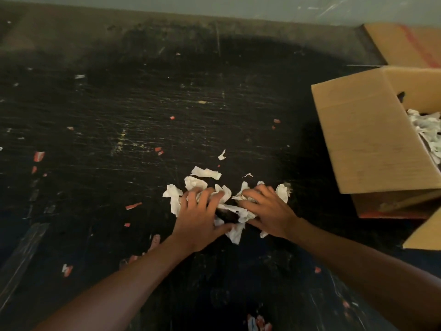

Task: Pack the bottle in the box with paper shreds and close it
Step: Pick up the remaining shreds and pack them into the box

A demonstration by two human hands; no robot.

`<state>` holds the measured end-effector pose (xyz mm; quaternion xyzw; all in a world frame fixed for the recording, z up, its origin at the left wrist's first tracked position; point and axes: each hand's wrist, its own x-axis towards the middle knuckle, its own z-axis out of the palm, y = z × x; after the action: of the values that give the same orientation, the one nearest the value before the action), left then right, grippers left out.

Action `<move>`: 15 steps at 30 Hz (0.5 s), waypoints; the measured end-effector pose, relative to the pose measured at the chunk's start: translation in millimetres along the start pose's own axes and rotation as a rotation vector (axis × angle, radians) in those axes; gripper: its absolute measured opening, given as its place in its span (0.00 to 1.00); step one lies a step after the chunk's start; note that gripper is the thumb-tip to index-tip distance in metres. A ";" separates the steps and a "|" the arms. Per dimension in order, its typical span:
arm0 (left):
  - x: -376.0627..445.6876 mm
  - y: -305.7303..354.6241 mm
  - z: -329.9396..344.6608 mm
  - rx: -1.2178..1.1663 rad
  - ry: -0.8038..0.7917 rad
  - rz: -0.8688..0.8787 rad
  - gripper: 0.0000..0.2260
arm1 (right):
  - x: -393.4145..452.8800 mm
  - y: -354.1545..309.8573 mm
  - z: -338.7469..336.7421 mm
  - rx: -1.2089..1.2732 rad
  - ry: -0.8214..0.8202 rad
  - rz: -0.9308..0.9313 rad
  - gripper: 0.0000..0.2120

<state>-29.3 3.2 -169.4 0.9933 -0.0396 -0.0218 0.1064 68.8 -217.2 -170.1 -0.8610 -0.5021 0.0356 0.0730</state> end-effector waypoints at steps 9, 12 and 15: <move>20.4 -9.8 -5.8 -0.116 0.110 -0.055 0.17 | 5.2 -7.7 7.5 0.227 0.152 0.242 0.12; 28.8 -13.9 -24.3 -0.261 0.147 -0.180 0.14 | 27.5 -16.5 -11.6 0.453 0.199 0.480 0.09; 34.8 -21.9 -45.1 -0.355 0.227 -0.278 0.11 | 56.8 -15.5 -33.8 0.604 0.257 0.561 0.07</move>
<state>9.3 31.1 -131.3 0.9511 0.1139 0.0687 0.2788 88.0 -163.3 -133.6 -0.9015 -0.2023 0.0918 0.3713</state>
